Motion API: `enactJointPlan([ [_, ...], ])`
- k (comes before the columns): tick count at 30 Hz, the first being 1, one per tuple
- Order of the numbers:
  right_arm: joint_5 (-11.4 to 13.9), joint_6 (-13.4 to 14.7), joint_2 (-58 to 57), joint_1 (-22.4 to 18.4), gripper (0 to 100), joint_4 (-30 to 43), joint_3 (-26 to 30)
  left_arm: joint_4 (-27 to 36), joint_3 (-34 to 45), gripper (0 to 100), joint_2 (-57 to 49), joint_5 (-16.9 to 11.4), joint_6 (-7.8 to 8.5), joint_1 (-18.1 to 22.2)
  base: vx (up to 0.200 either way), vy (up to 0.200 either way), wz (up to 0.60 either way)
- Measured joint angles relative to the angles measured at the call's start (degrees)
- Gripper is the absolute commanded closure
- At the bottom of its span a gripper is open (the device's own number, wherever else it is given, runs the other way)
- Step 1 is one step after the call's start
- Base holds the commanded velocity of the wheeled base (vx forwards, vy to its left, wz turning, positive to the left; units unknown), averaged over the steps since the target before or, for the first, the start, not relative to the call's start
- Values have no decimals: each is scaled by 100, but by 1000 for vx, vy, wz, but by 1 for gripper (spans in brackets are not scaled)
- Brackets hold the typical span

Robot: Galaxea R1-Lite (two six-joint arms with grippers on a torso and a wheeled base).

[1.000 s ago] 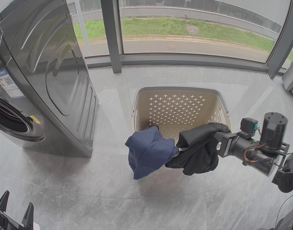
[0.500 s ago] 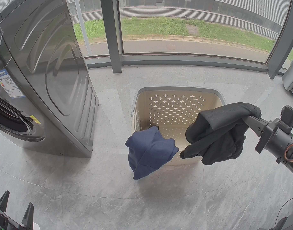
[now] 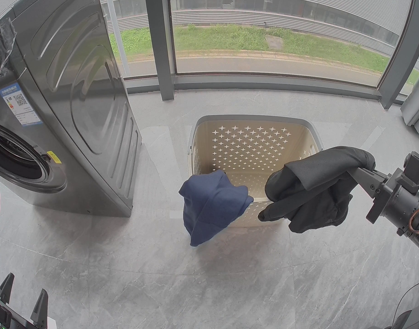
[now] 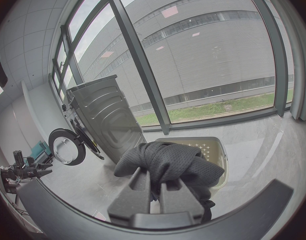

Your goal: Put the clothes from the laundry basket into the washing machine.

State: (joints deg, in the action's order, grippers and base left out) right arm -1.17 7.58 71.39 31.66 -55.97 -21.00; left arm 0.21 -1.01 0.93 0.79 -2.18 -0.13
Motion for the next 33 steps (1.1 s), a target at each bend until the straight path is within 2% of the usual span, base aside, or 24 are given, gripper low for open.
enactJointPlan([
  [6, 6, 10, 46, 4, 100, -2, -51, -2, 0, 0, 0, 2, 2, 4, 0, 0, 0],
  [13, -11, -30, 330, 6, 100, -389, -101, 4, 0, 0, 0, 5, 5, -2, 0, 200, 0],
  [33, -27, -37, 535, 4, 100, -405, -71, 9, 0, 0, 0, -1, 2, -2, 0, 200, 0],
])
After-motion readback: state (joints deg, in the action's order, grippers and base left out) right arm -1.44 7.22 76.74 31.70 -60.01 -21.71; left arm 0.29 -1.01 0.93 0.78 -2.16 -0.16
